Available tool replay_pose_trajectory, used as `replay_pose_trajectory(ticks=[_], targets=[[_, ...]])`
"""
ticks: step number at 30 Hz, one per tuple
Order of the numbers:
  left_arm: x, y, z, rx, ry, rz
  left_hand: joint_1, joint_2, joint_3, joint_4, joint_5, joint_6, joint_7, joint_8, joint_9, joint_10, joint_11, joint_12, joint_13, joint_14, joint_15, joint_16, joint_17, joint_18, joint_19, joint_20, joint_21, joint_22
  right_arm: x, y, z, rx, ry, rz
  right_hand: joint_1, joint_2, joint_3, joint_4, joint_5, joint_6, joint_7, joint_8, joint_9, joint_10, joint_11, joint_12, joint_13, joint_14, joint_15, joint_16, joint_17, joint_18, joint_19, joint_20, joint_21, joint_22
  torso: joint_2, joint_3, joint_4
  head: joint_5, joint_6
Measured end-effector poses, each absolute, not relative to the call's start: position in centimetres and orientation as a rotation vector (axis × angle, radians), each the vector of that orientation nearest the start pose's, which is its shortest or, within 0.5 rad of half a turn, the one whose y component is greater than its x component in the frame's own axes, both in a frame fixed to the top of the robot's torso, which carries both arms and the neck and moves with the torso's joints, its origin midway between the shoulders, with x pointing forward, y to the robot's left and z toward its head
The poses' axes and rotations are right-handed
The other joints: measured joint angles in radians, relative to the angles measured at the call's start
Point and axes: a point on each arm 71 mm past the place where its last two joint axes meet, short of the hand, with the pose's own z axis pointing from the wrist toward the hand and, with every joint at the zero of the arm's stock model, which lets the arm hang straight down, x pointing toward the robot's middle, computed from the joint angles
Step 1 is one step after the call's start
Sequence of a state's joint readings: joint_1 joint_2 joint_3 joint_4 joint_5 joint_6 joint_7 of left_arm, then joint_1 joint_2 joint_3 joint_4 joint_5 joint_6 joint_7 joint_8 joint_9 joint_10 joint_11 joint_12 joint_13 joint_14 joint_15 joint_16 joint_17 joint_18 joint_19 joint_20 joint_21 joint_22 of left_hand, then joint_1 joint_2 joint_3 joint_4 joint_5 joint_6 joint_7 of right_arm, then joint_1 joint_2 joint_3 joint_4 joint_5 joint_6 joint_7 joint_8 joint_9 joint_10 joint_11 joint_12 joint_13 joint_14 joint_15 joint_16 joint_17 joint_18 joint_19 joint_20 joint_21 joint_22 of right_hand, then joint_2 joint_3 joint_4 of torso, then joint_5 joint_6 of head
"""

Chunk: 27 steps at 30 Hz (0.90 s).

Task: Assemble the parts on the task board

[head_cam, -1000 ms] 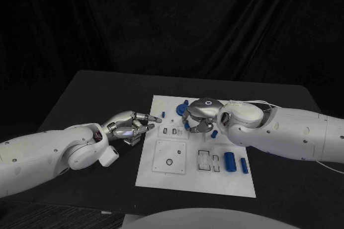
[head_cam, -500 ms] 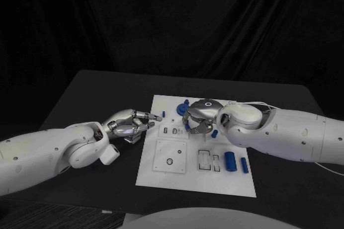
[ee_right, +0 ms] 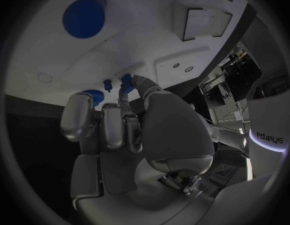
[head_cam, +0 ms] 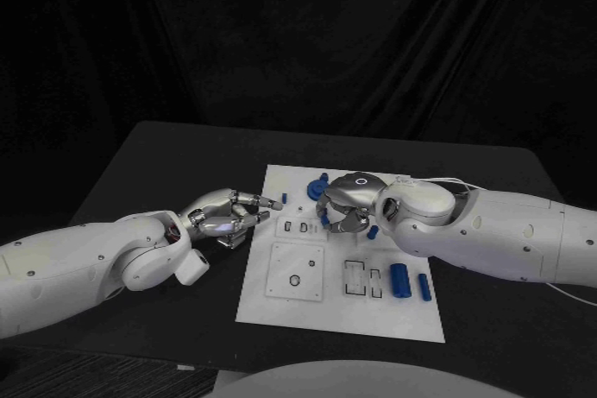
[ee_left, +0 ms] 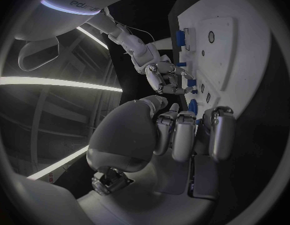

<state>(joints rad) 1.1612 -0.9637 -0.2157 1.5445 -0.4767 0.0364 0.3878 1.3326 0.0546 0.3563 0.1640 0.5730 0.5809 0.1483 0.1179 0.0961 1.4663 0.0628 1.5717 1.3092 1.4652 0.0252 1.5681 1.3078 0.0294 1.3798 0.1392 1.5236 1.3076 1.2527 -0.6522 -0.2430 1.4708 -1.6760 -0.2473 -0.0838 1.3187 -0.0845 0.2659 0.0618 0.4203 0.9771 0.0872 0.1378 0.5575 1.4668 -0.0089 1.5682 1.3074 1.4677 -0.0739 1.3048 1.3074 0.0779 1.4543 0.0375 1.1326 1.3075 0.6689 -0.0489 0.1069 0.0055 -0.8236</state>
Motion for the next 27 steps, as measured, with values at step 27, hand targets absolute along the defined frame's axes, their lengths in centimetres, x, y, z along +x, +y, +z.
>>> replay_pose_trajectory(ticks=[27], targets=[[43.2,23.64,-25.6,-0.6,1.952,-1.519,0.0,0.0,0.003,-0.008,0.0,0.011,0.0,0.0,0.001,0.0,0.0,0.0,0.0,0.0,0.0,0.0,0.0,0.0,-0.004,0.004,-0.004,0.0,46.04,-11.32,-23.61,-0.624,1.725,0.637,-0.012,-0.001,-0.029,0.018,-0.201,-0.025,0.011,-0.035,-0.056,-0.004,0.018,-0.004,0.0,-0.001,0.013,0.0,0.0,0.0,0.0,0.007,-0.011,0.0,0.0,-0.0008,-0.0001,-0.001,0.002]])
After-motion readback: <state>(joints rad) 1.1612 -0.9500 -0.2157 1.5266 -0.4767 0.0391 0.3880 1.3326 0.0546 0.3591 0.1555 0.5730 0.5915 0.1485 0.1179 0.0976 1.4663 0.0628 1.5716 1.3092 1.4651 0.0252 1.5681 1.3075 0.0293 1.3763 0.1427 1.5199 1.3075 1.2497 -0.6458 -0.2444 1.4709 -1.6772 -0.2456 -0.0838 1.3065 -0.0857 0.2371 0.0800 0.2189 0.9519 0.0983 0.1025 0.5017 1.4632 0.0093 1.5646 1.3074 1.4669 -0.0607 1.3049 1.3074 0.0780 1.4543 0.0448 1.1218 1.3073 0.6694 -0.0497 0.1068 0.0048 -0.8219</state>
